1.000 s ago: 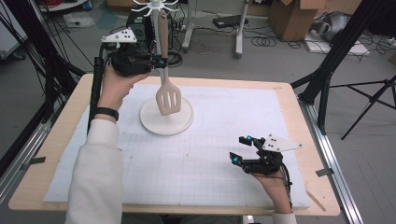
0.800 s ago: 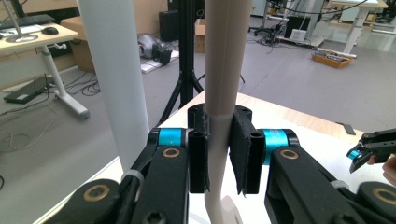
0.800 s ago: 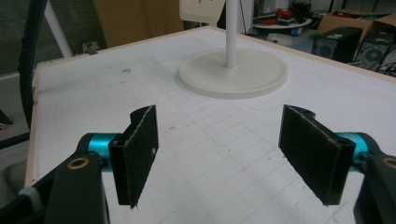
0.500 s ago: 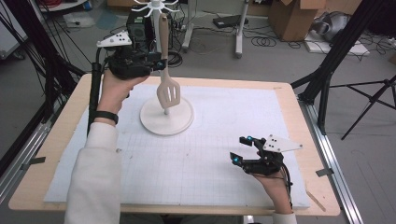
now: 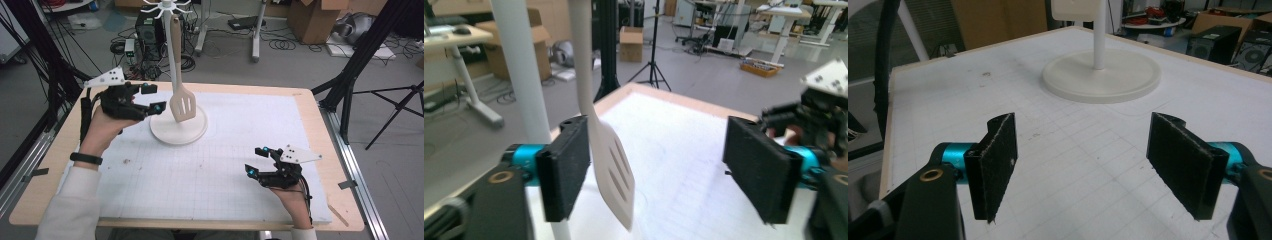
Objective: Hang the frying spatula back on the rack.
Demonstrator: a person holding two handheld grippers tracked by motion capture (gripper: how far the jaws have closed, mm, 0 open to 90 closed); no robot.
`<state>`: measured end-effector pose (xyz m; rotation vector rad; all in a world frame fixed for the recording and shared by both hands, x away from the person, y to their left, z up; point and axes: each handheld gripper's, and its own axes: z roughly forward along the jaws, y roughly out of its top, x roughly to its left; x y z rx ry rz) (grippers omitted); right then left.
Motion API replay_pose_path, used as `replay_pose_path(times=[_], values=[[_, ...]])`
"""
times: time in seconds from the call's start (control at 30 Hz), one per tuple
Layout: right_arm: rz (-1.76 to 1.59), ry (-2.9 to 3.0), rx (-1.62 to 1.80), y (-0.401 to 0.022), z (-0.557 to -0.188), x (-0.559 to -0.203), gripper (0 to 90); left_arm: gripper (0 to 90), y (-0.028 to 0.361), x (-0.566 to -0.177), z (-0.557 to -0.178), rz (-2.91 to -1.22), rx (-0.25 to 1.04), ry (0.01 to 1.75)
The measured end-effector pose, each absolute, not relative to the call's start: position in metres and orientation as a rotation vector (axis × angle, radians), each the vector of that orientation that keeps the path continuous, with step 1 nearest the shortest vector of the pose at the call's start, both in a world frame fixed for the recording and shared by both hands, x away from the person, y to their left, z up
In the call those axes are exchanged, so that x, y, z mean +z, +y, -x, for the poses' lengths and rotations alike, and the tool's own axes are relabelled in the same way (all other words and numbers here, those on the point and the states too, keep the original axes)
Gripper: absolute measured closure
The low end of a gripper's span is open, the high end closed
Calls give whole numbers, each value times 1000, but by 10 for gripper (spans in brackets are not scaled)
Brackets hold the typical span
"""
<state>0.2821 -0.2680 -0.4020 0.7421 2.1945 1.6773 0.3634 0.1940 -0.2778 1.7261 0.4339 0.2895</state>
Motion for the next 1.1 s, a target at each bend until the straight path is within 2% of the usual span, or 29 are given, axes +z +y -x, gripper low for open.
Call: replay_pose_path(times=[0.3,0.47,0.67,0.83,1.1], values=[[-744,2186,1674,-269,-285,-403,273,207,205,-337,-320,-1722,290,377],[-752,2205,1677,-269,-282,-403,270,191,212,-368,-301,-1684,212,352],[-791,2224,1672,-273,-287,-409,259,185,217,-397,-287,-1686,190,341],[-789,2243,1671,-271,-287,-411,258,186,225,-412,-287,-1654,175,357],[-814,2253,1703,-272,-288,-415,258,186,233,-414,-287,-1648,185,368]])
